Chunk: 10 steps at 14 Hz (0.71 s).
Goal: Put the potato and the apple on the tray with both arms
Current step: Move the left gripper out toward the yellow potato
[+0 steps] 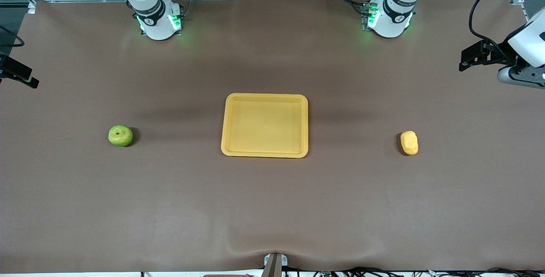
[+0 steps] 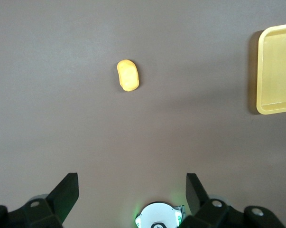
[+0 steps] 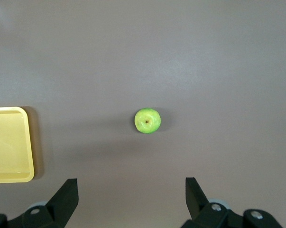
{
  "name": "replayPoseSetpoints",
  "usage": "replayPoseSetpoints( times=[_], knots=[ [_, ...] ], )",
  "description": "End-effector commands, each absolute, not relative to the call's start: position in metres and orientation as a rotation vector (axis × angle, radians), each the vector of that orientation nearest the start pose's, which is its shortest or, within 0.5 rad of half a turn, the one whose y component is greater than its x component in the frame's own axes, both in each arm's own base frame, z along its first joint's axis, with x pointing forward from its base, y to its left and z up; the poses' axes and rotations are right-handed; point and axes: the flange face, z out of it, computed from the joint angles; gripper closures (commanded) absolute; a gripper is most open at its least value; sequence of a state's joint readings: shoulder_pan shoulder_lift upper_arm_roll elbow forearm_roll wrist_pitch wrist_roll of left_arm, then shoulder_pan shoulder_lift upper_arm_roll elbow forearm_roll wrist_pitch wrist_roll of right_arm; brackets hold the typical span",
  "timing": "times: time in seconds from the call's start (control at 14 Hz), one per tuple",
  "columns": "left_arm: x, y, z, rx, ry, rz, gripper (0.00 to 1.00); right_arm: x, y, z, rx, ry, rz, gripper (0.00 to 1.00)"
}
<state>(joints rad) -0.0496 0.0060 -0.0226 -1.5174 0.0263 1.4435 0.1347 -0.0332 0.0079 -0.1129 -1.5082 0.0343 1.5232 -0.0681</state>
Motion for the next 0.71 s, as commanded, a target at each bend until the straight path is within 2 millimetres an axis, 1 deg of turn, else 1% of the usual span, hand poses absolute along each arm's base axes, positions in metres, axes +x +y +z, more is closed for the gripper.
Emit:
replayPoseSetpoints(
  times=[0.0,0.29,0.36,0.43,0.5,0.57,0.64],
  knots=[
    [0.539,-0.033,0.64,-3.091,0.311,0.114,0.0,0.547,-0.079,0.647,-3.086,0.128,-0.019,0.0],
    [0.543,-0.033,0.637,-3.09,0.311,0.114,0.0,0.547,-0.078,0.646,-3.086,0.125,-0.014,0.0],
    [0.545,-0.033,0.639,-3.087,0.311,0.083,0.0,0.547,-0.078,0.647,-3.086,0.125,-0.019,0.0],
    [0.554,-0.034,0.629,-3.086,0.312,0.083,0.0,0.547,-0.078,0.647,-3.086,0.125,-0.019,0.0],
    [0.565,-0.033,0.609,-3.092,0.307,0.132,0.0,0.547,-0.078,0.647,-3.086,0.125,-0.019,0.0],
    [0.57,-0.031,0.6,-3.094,0.303,0.154,0.0,0.547,-0.078,0.646,-3.086,0.125,-0.016,0.0],
    [0.571,-0.03,0.599,-3.098,0.299,0.157,0.0,0.547,-0.078,0.647,-3.086,0.125,-0.019,0.0]
  ],
)
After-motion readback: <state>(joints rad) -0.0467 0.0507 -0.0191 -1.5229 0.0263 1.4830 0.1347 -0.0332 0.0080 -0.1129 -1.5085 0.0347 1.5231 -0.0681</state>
